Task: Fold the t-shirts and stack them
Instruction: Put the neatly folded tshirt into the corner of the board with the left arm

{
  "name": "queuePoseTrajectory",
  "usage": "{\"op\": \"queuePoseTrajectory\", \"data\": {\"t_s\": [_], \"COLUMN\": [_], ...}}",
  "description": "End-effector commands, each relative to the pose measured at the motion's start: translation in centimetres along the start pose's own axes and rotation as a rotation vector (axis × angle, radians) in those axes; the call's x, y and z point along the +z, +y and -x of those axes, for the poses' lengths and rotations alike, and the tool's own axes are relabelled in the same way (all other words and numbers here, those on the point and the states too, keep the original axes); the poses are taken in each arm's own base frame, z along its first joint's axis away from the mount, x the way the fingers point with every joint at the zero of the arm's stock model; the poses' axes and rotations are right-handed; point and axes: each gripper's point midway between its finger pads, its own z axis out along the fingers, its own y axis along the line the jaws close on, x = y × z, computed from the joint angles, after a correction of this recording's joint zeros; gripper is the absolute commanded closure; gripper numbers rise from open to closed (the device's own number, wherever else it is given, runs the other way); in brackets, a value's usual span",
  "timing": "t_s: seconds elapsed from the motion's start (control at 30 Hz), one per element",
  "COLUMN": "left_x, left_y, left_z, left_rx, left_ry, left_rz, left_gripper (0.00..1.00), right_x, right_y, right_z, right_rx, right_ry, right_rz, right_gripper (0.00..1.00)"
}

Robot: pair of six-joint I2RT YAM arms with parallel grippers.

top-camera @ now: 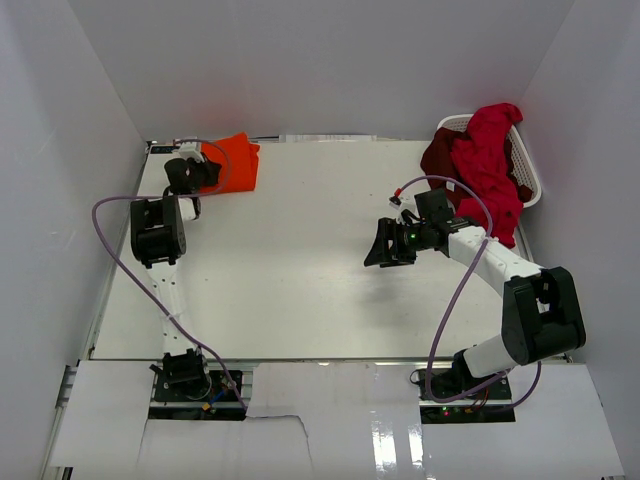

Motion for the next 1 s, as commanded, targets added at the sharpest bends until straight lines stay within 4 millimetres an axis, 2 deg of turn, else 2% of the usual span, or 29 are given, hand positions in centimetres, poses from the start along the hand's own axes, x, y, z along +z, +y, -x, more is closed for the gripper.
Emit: {"op": "queuePoseTrajectory", "data": {"t_s": [0.0, 0.23, 0.5, 0.77, 0.97], "left_x": [-0.6, -1.0, -0.9, -1.5, -2.2], "left_y": [-1.3, 0.1, 1.9, 4.4, 6.6], "left_z": [4.9, 3.3, 2.4, 2.0, 0.7], "left_rx": [0.099, 0.228, 0.335, 0.318, 0.299], "left_ry": [-0.087, -0.058, -0.052, -0.058, -0.041], "left_rz": [-0.009, 0.047, 0.105, 0.078, 0.087], "left_gripper": [1.0, 1.0, 1.0, 1.0, 1.0], "right_x": [-0.6, -0.9, -0.9, -1.4, -1.4], "right_y": [1.2, 1.4, 1.5, 2.1, 2.2], "right_z": [0.5, 0.7, 0.9, 2.1, 2.4], "right_rx": [-0.045, -0.053, -0.056, -0.064, -0.049], "right_ry": [-0.031, -0.031, -0.023, -0.023, -0.02], "right_rz": [0.034, 0.036, 0.033, 0.027, 0.031], "right_gripper": [0.34, 0.34, 0.34, 0.34, 0.34]}}
